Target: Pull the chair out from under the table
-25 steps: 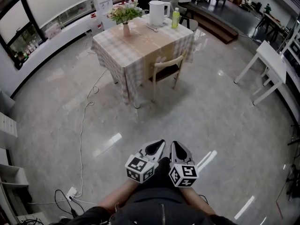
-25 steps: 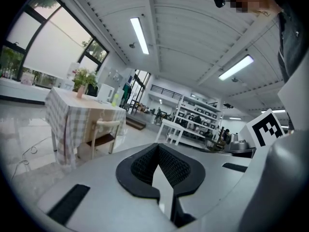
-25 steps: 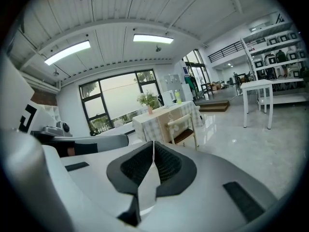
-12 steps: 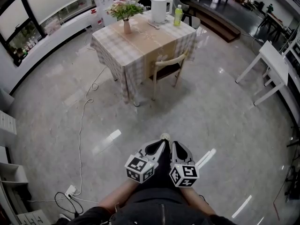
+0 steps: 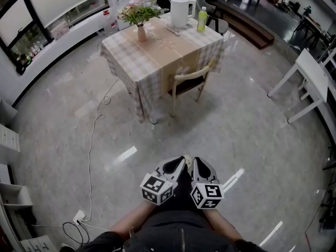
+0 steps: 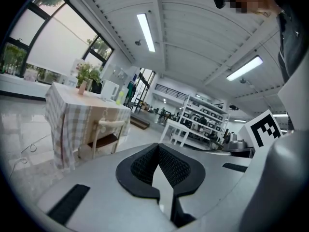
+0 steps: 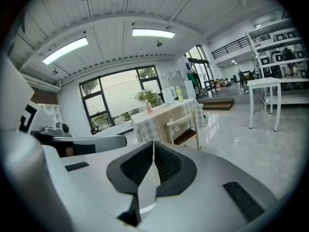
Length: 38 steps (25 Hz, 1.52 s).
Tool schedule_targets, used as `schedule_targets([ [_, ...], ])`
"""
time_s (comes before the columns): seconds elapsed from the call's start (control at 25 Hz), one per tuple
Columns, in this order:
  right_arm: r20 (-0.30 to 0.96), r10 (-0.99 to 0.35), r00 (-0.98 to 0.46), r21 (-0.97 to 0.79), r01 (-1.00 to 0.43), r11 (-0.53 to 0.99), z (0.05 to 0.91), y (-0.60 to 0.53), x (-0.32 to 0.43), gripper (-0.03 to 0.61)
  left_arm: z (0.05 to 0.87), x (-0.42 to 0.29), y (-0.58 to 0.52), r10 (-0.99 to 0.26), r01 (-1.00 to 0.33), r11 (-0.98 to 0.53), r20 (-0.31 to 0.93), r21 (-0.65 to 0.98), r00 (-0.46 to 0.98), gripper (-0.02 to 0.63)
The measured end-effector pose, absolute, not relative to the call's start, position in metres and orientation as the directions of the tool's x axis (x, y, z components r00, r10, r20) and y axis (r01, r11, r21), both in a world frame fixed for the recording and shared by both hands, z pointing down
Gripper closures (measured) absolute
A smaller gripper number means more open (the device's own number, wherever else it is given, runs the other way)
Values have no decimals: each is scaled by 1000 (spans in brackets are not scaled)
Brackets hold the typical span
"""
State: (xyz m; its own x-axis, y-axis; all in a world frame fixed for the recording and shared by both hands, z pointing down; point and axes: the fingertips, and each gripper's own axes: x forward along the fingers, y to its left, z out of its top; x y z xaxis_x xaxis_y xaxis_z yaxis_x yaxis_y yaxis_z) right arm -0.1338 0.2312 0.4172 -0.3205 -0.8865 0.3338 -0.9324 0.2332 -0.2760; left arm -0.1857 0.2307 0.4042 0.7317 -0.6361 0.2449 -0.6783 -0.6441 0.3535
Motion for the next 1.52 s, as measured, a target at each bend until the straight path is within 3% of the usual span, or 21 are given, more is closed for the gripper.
schedule_targets([
  [1.0,313,-894,-321,-298,-927,229,413,26,-52,563,399,-106,39,-584,-630,-714,237,305,776,604],
  [1.52,341,-858,-383,-302,-909,286,431,-23,-53,563,426,-110,-12,-593,-663,-667,297,340,749,604],
])
